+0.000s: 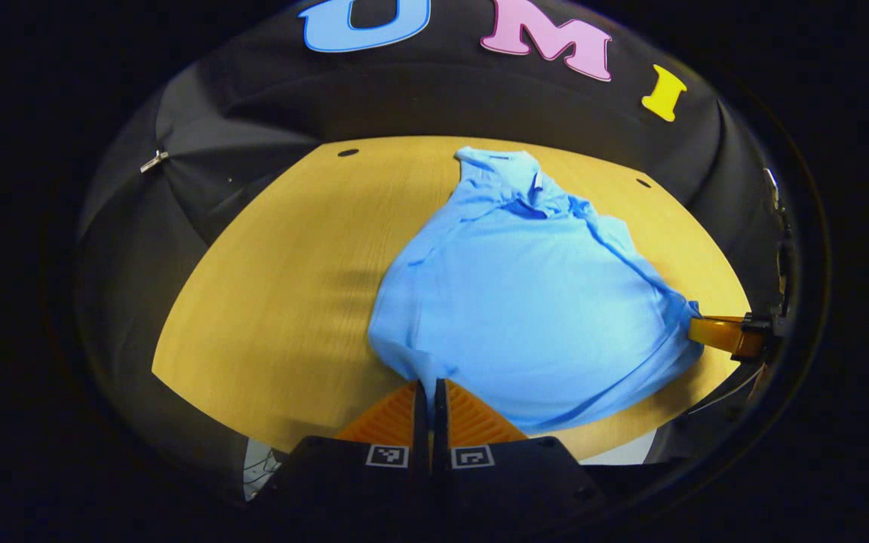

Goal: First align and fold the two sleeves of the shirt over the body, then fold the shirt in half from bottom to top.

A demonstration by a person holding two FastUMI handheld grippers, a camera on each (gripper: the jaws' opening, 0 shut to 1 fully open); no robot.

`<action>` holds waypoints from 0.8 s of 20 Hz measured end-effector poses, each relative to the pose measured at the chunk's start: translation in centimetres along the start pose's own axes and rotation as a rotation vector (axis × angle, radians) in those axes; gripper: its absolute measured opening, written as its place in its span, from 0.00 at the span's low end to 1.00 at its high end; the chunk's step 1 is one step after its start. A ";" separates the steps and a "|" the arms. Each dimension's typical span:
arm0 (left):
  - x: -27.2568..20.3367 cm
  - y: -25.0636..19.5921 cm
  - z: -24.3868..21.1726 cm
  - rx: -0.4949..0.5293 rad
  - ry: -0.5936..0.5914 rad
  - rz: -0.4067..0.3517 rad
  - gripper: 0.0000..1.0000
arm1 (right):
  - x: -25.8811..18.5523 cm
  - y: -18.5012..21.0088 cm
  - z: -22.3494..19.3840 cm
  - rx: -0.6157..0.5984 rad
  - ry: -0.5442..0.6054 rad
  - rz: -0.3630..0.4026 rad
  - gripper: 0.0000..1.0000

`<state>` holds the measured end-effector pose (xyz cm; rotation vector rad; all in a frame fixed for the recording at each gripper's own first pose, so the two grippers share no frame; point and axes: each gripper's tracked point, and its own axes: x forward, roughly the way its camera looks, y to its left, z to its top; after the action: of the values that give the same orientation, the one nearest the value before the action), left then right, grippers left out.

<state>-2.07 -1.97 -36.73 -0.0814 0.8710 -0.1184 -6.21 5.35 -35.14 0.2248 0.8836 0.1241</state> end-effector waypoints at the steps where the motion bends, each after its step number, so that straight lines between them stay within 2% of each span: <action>1: -0.2 -0.2 1.3 -0.005 -0.023 -0.003 0.06 | -0.2 0.3 1.4 0.004 -0.028 0.006 0.05; 7: 0.2 -0.9 8.8 -0.035 -0.139 -0.022 0.06 | -0.2 1.1 10.0 0.028 -0.166 0.031 0.05; 11: 1.9 -0.5 13.4 -0.043 -0.211 -0.017 0.06 | 1.2 0.7 13.7 0.035 -0.216 0.027 0.05; 14: 3.6 -0.2 18.6 -0.063 -0.280 -0.013 0.06 | 3.1 0.2 17.4 0.046 -0.261 0.024 0.05; 15: 4.3 -0.2 20.3 -0.069 -0.304 -0.014 0.06 | 3.8 0.1 18.7 0.041 -0.277 0.020 0.00; 16: 5.0 -0.2 22.0 -0.069 -0.321 -0.012 0.06 | 4.9 0.2 19.5 0.034 -0.286 0.022 0.05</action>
<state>17.95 -2.37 -26.43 -0.1657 0.5540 -0.0832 12.00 3.70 -26.83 0.2765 0.5988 0.0943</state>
